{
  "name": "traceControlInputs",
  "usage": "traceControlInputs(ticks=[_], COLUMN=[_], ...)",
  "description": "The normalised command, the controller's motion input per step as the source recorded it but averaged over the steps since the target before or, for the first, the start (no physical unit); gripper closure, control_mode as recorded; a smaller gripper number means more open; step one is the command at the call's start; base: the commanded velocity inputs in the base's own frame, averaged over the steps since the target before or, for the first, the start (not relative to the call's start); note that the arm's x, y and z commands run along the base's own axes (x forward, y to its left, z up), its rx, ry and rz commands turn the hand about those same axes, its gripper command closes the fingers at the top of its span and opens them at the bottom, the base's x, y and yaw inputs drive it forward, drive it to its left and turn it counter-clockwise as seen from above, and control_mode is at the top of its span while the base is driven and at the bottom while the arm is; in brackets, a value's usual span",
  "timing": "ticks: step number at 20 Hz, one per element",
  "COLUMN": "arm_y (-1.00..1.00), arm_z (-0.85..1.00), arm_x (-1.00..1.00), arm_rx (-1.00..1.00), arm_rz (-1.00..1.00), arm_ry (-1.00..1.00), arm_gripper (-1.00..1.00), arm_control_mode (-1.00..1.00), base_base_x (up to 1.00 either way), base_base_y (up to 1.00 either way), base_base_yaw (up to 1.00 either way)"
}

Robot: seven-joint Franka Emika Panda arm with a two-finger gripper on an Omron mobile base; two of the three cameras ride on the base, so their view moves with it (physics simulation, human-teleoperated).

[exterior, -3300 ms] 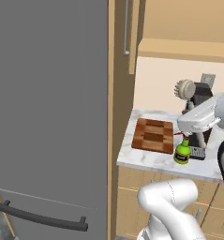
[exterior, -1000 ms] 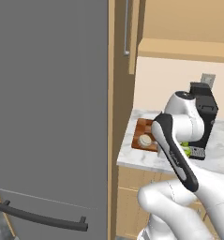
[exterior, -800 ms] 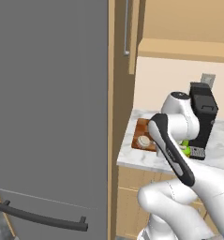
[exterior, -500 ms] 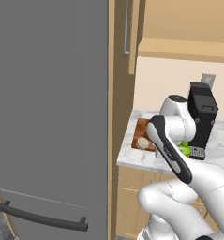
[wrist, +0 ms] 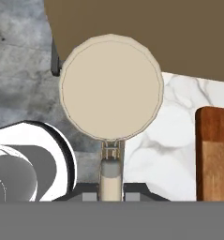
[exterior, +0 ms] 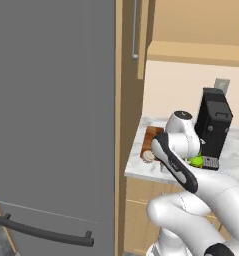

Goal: Grab the spray bottle from the cabinet, then place it next to the cutting board for sanitizing. Then grab the dish brush from the countertop next to the sink and place it next to the cutting board.

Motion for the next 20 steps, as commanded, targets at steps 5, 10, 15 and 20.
traceControlInputs(ticks=[5,10,15,20], arm_y=[-0.07,-0.10,-0.02,0.00], arm_z=[-0.36,-0.33,-0.18,-0.05], arm_x=[0.51,0.48,0.31,0.02], arm_rx=[0.00,0.00,0.00,0.00], arm_rz=[0.00,0.00,0.00,0.00], arm_ry=[0.00,0.00,0.00,0.03], arm_gripper=[1.00,1.00,1.00,1.00], arm_control_mode=[-1.00,-1.00,-1.00,-1.00], base_base_x=[0.00,0.00,0.00,0.00], base_base_y=[0.00,0.00,0.00,0.00], base_base_yaw=[0.00,0.00,0.00,0.00])
